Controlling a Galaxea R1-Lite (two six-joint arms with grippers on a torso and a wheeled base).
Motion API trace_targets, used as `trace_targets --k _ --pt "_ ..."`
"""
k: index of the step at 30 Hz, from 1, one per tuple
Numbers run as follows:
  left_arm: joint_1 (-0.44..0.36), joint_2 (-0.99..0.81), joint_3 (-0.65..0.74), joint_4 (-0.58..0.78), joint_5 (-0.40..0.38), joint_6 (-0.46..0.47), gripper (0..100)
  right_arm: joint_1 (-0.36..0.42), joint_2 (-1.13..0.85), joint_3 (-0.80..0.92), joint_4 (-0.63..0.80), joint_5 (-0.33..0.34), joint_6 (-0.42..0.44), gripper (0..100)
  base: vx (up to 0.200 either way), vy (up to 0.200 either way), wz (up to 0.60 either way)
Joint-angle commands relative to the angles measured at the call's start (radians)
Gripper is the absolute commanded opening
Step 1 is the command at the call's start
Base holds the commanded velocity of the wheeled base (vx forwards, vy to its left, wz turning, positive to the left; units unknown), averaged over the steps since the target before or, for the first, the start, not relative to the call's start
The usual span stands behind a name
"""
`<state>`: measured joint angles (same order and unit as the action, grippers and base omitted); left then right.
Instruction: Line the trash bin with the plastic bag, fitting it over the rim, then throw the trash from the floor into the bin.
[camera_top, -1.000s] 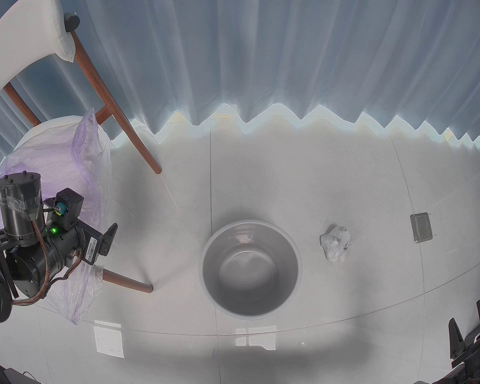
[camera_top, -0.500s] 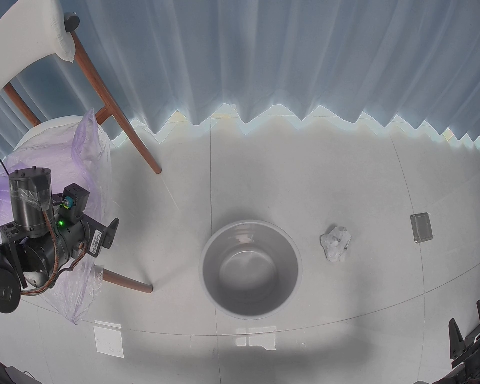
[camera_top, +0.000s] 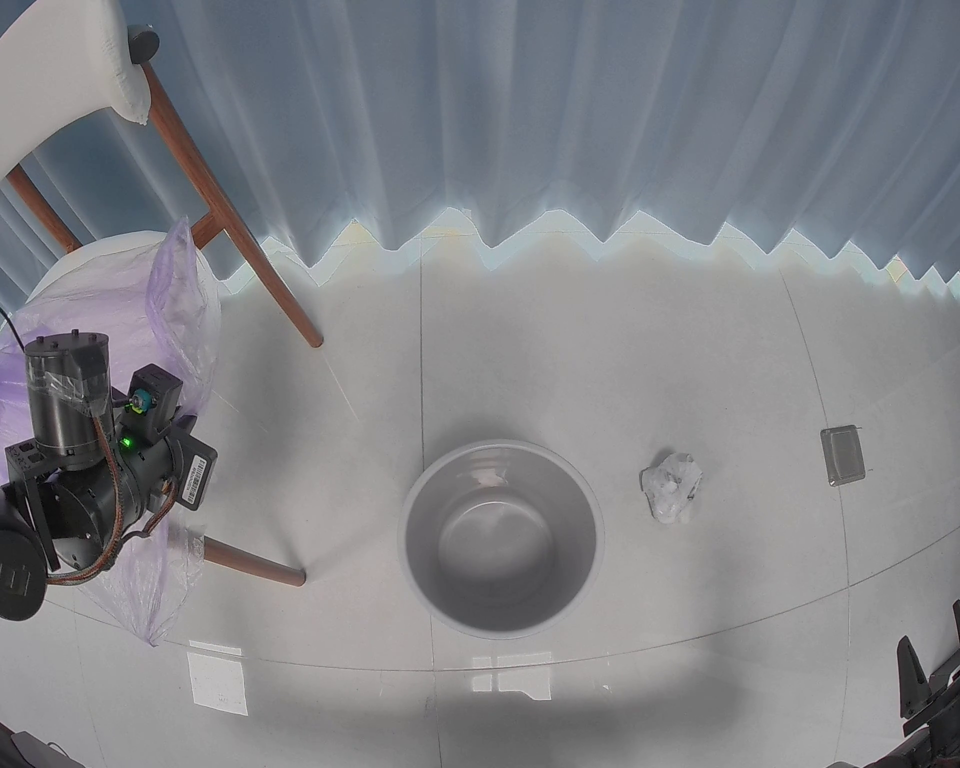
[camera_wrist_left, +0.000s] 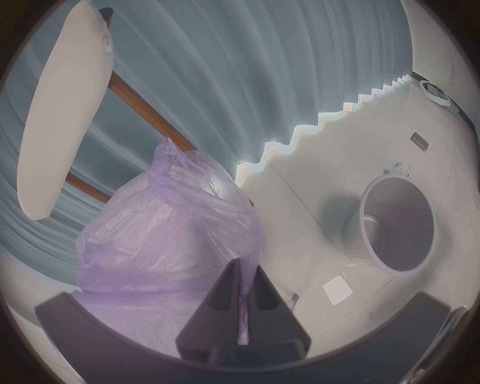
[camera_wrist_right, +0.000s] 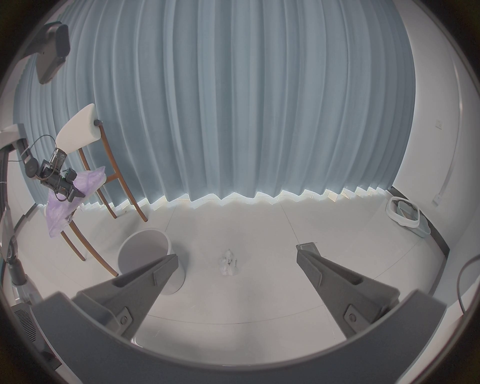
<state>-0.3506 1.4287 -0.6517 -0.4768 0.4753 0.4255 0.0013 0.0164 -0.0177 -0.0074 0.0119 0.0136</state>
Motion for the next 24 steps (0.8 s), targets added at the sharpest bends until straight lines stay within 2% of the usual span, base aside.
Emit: trace_targets --k 1,10,19,24 --pt "0.001 -0.004 0.003 -0.006 0.000 -0.002 0 0.000 -0.015 0.018 0.000 0.000 0.000 100 0.000 0.000 0.00" --pt "-0.010 -0.017 0.006 -0.009 -0.003 -0.010 0 0.000 -0.015 0.018 0.000 0.000 0.000 100 0.000 0.000 0.00" --pt "-0.036 -0.117 0.050 -0.009 -0.055 -0.064 0 0.000 -0.015 0.018 -0.002 0.000 0.000 100 0.000 0.000 0.00" --pt "-0.051 -0.169 0.090 -0.009 -0.060 -0.083 0 0.000 -0.015 0.018 0.000 0.000 0.000 100 0.000 0.000 0.00"
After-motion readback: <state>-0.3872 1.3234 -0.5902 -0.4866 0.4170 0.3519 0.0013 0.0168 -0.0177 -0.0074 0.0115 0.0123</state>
